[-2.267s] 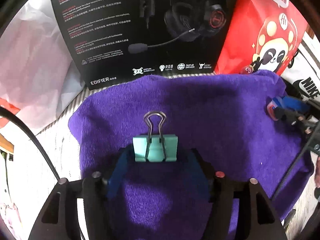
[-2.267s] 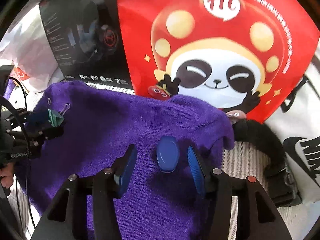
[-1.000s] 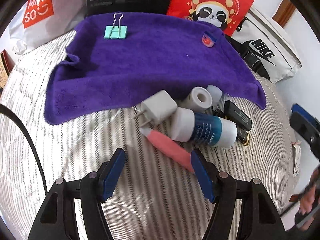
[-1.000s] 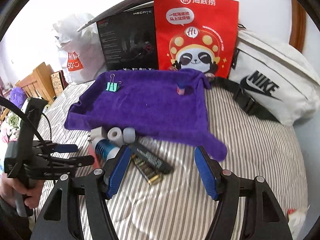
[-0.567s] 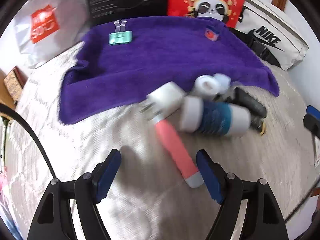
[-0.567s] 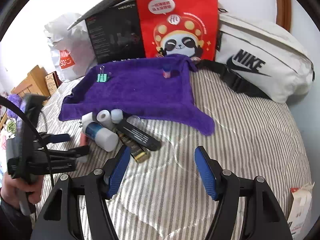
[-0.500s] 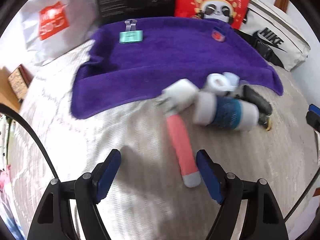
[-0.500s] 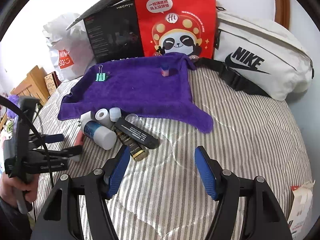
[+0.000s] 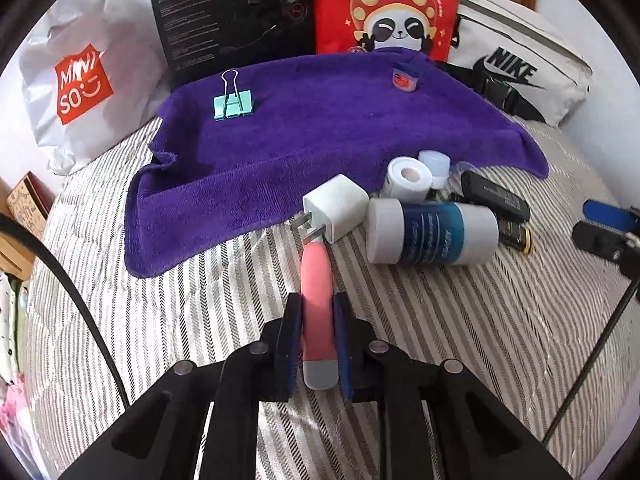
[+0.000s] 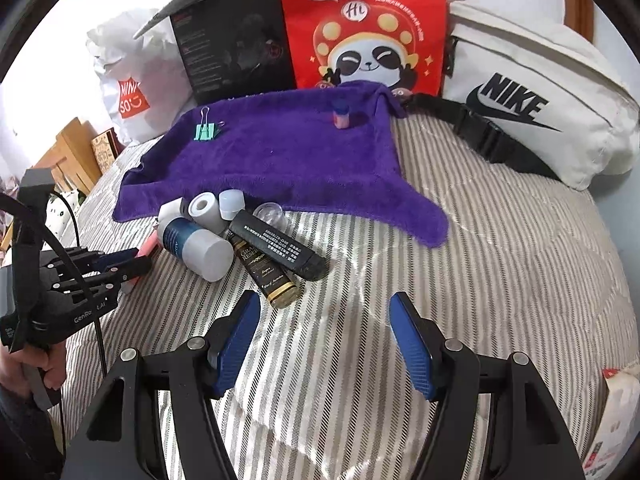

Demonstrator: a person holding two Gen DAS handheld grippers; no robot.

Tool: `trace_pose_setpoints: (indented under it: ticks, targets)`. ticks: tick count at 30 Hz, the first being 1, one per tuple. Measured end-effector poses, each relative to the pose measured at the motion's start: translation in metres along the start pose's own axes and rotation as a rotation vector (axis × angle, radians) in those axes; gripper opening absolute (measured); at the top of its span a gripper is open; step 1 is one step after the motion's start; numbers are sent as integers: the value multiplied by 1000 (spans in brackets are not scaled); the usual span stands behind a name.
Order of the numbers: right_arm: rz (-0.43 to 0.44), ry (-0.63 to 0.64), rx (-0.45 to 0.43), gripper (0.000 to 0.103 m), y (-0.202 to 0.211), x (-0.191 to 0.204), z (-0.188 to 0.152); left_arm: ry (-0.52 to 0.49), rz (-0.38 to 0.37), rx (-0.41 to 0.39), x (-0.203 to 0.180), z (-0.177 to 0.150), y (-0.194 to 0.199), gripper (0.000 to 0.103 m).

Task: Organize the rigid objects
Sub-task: 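Grasp the black tube with the right gripper while the left gripper holds the pink marker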

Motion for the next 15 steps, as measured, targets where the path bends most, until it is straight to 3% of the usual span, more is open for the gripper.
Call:
trace_pose_setpoints:
  ticks: [9,15]
  targets:
    - [15,121,-10,65,-30,22,22,2,-34,-10,5,3,-1,17]
    - [26,257,-6,57,-54,40,29,-1,-35,-16,4,3,-1,17]
Point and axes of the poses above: each gripper's, at about its wrist camera, not at the fingertips, and y roughly against the way its jaws point, x to its left, z to its top, the point moved 4 cm from there along -y, roughly the way its jaws point, and after that the axes turned 10 degrees about -z, right-handed, at the moved point
